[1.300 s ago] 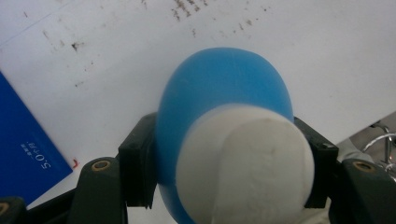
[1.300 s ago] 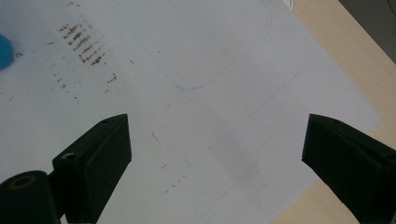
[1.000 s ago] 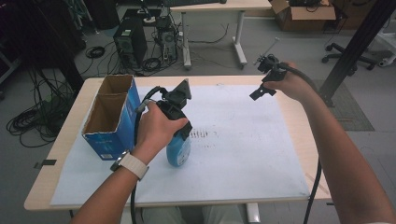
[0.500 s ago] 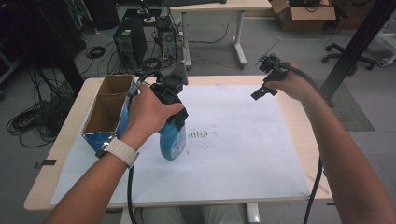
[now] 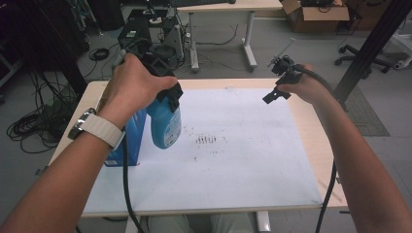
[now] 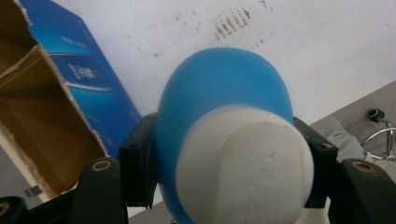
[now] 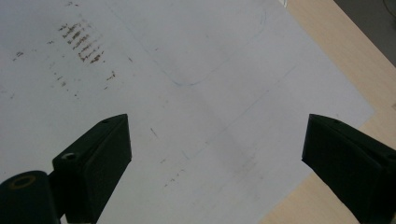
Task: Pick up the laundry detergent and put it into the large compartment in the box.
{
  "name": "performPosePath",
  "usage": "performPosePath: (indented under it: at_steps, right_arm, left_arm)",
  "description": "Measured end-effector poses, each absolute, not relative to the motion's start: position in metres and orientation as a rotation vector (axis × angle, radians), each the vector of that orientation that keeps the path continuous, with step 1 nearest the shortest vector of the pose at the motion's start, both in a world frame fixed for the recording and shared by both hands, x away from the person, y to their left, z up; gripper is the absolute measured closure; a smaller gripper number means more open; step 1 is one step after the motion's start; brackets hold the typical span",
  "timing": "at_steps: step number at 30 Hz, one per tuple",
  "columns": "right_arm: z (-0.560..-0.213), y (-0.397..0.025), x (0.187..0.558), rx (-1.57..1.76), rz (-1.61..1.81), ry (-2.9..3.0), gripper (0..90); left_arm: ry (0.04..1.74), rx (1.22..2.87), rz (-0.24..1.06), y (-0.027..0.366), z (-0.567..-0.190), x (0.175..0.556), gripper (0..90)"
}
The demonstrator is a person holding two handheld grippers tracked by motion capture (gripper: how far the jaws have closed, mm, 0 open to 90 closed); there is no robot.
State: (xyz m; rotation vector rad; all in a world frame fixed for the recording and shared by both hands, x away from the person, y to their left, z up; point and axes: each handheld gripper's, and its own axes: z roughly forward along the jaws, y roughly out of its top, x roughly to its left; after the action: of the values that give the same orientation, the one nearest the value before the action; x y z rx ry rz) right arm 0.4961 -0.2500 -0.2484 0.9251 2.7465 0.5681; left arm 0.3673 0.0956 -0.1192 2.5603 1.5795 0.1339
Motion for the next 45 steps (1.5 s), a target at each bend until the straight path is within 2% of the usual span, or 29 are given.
performPosePath:
  at_steps: [7,15,24,33,45]
  right_arm:
    - [-0.247,-0.250,0.496,0.931,0.557,2.746,8.1]
    - [-0.244,-0.249,0.496,0.930,0.548,2.743,8.1]
    - [-0.244,-0.250,0.498,0.937,0.539,2.741,8.1]
    - [-0.242,-0.249,0.498,0.938,0.535,2.737,8.1]
    - [-0.242,-0.249,0.499,0.939,0.530,2.732,8.1]
  left_arm:
    - [1.586,2.549,0.152,0.109,-0.098,0.372,37.6]
    - [1.646,2.466,0.162,0.132,-0.070,0.378,37.6]
    - [1.761,2.366,0.266,0.166,-0.037,0.382,37.6]
    - [1.852,2.280,0.323,0.191,-0.031,0.384,37.6]
    - [1.977,2.165,0.384,0.221,-0.046,0.389,37.6]
